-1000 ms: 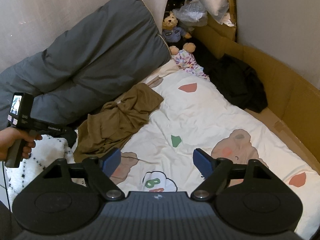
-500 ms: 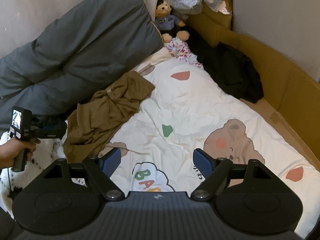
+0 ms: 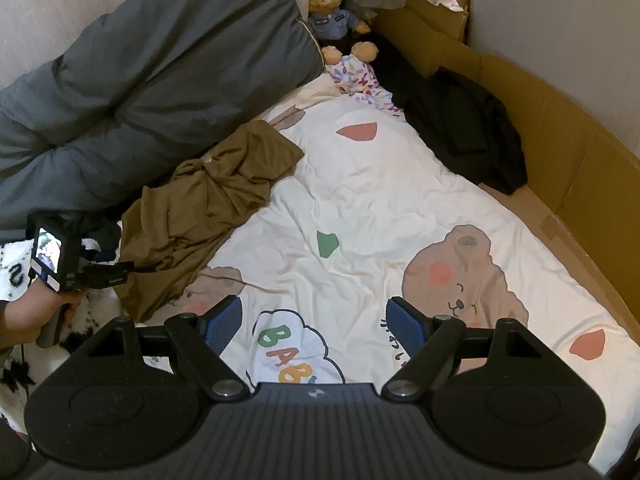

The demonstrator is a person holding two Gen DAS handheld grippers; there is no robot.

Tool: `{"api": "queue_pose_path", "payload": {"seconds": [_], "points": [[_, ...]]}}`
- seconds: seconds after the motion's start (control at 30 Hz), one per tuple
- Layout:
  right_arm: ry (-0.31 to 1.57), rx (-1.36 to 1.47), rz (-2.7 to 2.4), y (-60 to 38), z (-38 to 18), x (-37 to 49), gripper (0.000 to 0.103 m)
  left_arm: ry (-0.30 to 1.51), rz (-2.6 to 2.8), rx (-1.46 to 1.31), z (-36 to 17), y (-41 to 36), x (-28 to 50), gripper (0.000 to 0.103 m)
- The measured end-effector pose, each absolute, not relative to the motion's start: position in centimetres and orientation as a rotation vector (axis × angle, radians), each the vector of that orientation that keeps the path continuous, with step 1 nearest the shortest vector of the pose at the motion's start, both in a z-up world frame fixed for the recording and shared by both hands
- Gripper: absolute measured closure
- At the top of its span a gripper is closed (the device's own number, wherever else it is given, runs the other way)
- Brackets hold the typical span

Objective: Fold clothes
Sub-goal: 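Grasp the brown T-shirt with the left gripper, then lift the brown T-shirt up with the left gripper to hang it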

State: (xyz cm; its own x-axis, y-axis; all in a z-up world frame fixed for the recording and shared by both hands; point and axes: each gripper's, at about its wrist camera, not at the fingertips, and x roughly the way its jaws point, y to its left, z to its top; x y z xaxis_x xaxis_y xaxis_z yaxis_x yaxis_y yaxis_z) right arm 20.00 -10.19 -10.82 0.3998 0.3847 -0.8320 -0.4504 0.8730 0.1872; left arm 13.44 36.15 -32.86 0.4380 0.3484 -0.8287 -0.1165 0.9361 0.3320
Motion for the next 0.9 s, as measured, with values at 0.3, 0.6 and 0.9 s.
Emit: {"api": "queue_pose_path", "payload": {"seconds": [0.3,0.6,0.9], "points": [[1.043,-0.100,0.527,-10.0,-11.2,19.9,0.020,1.106,0.270,0.214,-34.7,37.3,14.4,0.086],[0.999,-0.108,0.527,-10.6,-9.4,19.0,0.020,0.955,0.107,0.074,-28.5,37.4,16.2,0.095],[0.911,-0.127,0.542,-12.0,-5.8,16.8,0.020,0.835,-0.003,-0.023,-19.9,35.3,18.0,0.096]]}}
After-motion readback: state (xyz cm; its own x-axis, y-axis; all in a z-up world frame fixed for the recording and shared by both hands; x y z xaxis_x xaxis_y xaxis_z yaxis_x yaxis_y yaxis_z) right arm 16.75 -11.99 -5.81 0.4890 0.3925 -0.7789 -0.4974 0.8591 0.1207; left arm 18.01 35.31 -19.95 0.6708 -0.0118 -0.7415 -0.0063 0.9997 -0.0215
